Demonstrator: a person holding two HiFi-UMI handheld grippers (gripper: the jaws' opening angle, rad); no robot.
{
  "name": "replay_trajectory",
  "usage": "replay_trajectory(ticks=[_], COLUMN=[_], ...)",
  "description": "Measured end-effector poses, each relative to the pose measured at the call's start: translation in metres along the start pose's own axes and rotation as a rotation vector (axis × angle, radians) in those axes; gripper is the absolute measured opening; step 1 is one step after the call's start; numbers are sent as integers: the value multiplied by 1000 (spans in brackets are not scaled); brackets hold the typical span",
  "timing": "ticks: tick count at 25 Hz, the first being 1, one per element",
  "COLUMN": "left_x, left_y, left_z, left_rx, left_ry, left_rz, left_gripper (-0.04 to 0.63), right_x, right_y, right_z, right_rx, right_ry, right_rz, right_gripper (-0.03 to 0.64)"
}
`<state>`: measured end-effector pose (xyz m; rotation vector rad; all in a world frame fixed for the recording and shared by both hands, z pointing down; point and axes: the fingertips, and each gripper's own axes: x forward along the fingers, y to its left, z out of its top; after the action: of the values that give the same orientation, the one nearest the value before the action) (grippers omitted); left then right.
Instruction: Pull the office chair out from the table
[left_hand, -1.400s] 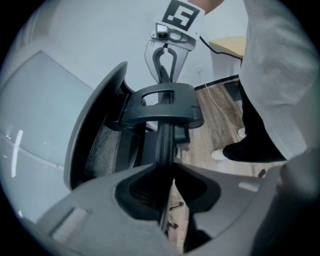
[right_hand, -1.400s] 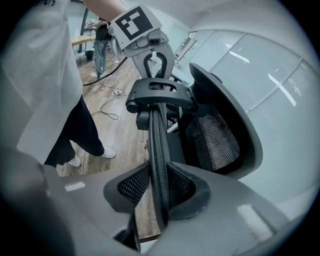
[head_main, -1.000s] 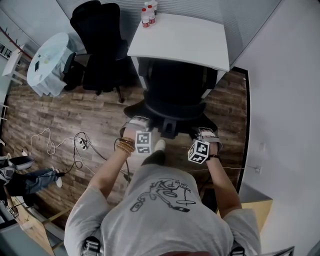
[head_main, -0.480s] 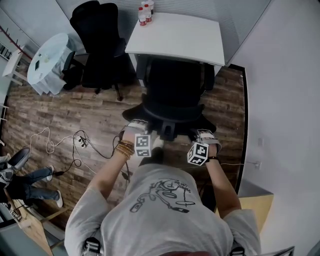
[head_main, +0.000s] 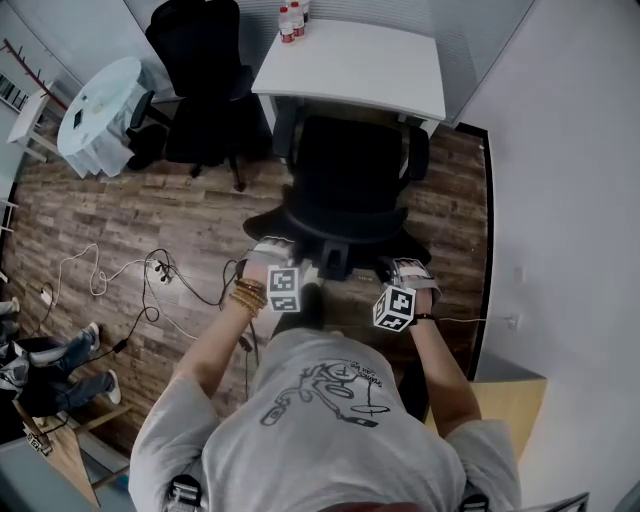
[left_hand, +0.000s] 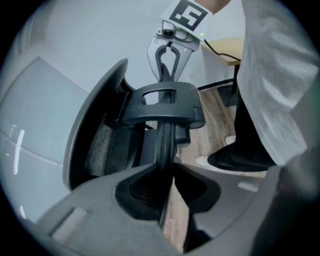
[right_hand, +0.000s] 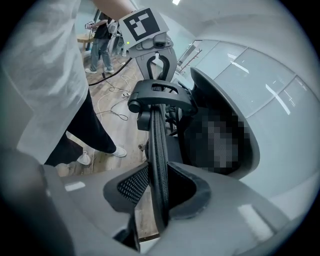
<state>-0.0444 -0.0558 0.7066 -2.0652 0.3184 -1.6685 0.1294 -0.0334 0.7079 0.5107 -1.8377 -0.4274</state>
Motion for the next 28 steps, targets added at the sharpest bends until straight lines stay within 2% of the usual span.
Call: replay_trajectory(ticks=[14, 28], left_x=[-35, -63], left_y=[-71, -128], left_z=[18, 30], left_rx=[-6, 3], left_ry=[17, -8], left_rz=[-24, -30], left_gripper=[98, 97], right_x=[-46, -80], right_y=[73, 131], right_z=[1, 6], right_rx=[0, 18], right_ry=[-3, 7], right_rz=[6, 30], right_gripper=[112, 110])
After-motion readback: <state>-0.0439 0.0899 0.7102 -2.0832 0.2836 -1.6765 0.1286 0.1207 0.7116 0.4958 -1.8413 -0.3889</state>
